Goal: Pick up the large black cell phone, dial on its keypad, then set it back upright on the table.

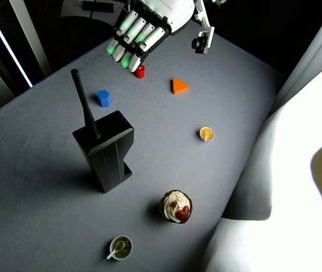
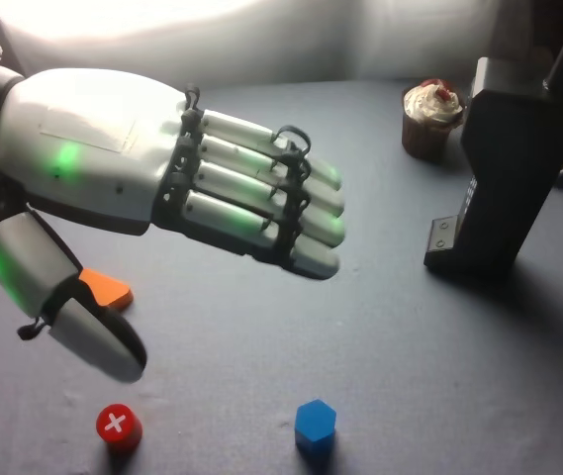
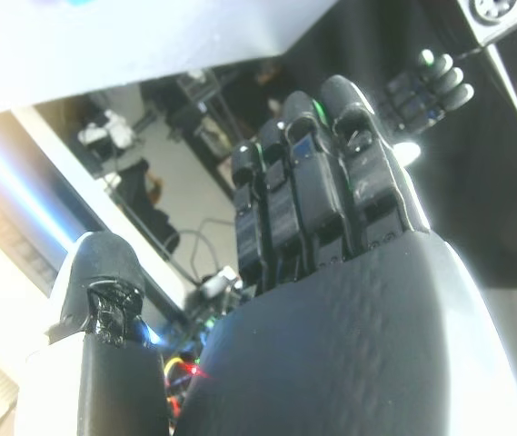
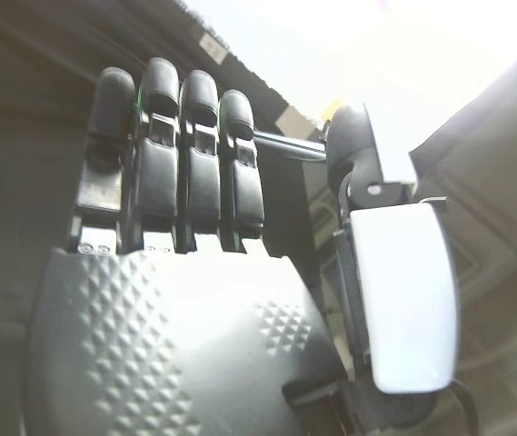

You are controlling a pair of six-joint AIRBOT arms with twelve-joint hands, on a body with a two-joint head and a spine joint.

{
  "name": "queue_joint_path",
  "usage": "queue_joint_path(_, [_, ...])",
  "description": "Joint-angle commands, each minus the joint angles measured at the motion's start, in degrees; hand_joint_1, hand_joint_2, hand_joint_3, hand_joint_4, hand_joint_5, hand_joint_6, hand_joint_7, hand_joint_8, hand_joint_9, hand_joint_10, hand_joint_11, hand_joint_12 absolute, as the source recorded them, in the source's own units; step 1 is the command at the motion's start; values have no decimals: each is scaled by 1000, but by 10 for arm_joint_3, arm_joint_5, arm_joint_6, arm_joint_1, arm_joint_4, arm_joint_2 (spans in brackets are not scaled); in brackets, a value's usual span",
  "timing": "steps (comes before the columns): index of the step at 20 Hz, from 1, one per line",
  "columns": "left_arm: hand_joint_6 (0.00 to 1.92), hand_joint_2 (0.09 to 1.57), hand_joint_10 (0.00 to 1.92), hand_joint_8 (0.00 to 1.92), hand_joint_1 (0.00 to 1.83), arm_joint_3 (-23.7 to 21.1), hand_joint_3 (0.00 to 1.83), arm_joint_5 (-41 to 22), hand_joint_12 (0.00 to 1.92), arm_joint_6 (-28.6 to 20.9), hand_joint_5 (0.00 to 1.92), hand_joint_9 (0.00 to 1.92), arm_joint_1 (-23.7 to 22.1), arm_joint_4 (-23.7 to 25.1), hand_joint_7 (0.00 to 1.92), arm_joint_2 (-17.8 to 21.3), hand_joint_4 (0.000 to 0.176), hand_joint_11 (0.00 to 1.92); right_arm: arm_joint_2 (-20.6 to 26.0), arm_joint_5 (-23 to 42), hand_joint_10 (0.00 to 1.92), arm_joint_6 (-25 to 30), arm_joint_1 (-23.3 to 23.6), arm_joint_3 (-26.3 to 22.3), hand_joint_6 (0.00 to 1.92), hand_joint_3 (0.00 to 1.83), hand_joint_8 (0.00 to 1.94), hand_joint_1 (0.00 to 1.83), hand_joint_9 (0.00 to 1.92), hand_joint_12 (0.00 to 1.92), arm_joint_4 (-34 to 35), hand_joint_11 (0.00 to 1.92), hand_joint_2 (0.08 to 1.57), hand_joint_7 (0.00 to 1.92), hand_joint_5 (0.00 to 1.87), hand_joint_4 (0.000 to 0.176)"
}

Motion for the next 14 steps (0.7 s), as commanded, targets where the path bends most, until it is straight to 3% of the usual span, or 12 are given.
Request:
queue_joint_path(1, [13, 1093, 22, 11, 0, -2, 26, -26, 297, -2, 97, 78, -15, -56, 104, 2, 0, 0, 5, 70, 7, 5, 7, -1, 2, 22, 3, 0, 128, 520, -16, 0, 875, 134, 127, 0])
queue_joint_path(3, [2, 1106, 7, 1, 0, -4, 12, -25, 208, -2, 84, 67, -16, -56, 90, 2, 0, 0, 5, 70, 2, 5, 11, -3, 1, 11, 1, 0, 86, 418, -16, 0, 885, 90, 91, 0])
queue_joint_path(6, [0, 1113, 3, 1, 0, -8, 5, -25, 209, -4, 86, 77, -18, -55, 94, 2, 0, 0, 1, 70, 1, 5, 13, -2, 1, 1, 0, 0, 103, 446, -16, 0, 877, 110, 103, 0])
queue_joint_path(14, [1, 1122, 1, 1, 0, -7, 1, -14, 236, -6, 84, 52, -22, -53, 70, 2, 0, 0, -47, 70, 0, 5, 12, 59, 1, 0, 0, 0, 101, 423, -29, 0, 883, 108, 113, 0])
